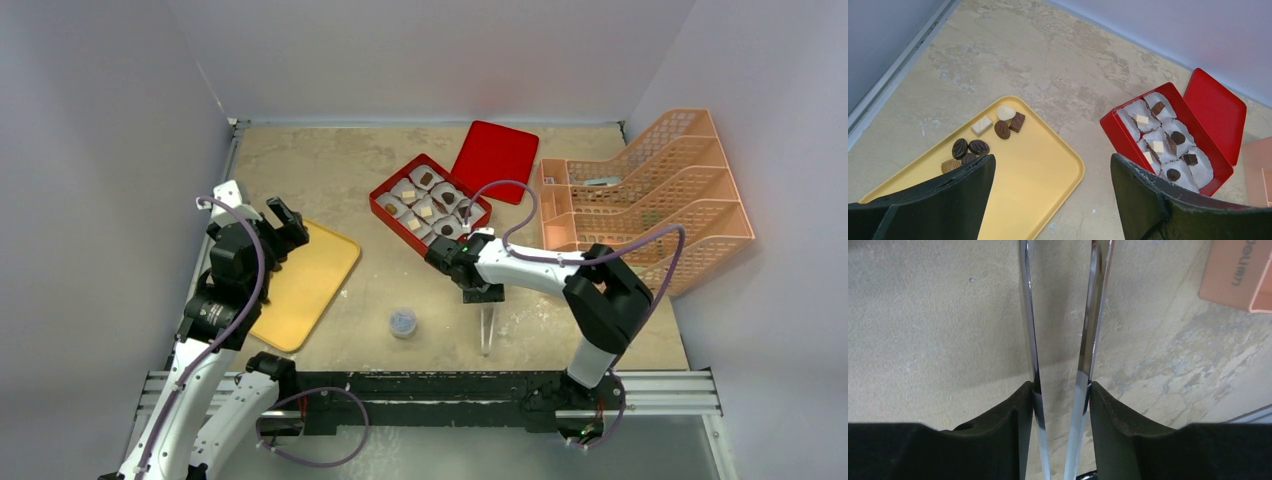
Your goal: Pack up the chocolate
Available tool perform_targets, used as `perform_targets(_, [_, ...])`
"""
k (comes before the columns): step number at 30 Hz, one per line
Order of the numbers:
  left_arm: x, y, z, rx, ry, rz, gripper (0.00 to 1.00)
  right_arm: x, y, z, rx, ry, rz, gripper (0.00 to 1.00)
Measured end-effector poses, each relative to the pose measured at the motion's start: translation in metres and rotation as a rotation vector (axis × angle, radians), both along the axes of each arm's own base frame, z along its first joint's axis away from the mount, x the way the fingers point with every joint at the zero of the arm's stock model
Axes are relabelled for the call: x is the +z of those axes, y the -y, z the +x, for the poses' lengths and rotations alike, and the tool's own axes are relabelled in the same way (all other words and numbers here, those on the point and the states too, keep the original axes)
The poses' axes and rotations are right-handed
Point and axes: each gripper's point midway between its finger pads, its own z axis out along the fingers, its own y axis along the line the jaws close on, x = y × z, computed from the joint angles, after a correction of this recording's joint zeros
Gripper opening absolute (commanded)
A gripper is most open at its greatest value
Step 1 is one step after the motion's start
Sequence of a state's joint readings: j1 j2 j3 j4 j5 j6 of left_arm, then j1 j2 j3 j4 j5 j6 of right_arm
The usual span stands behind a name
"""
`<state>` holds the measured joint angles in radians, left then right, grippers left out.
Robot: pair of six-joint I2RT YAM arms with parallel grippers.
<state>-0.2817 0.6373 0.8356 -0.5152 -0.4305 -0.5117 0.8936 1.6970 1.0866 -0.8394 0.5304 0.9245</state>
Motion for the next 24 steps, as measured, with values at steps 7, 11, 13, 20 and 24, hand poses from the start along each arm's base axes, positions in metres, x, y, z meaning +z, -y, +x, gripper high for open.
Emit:
perform_targets(7, [0.0, 0.0, 0.0, 0.0, 0.0, 0.0, 0.85, -0.006, -0.001, -0.001, -0.05, 0.005, 0.008, 0.74])
perform_targets(11, [-0.001, 0.001, 0.001, -0.004, -0.003, 0.0, 0.85, 0.005, 0.001, -0.004, -0.064, 0.014, 0.025, 0.8])
perform_targets(13, [-0.001, 0.002, 0.001, -0.009, -0.005, -0.002, 0.85, 0.016, 0.002, -0.005, -0.062, 0.03, 0.049, 0.81])
perform_targets(20, [0.0, 0.003, 0.0, -0.017, -0.002, -0.005, 0.85, 0.069, 0.006, 0.018, -0.026, 0.15, 0.091, 0.73])
perform_targets(24, [0.001, 0.004, -0.001, -0.025, 0.002, -0.01, 0.85, 0.098, 0.012, 0.058, -0.008, 0.24, 0.138, 0.59])
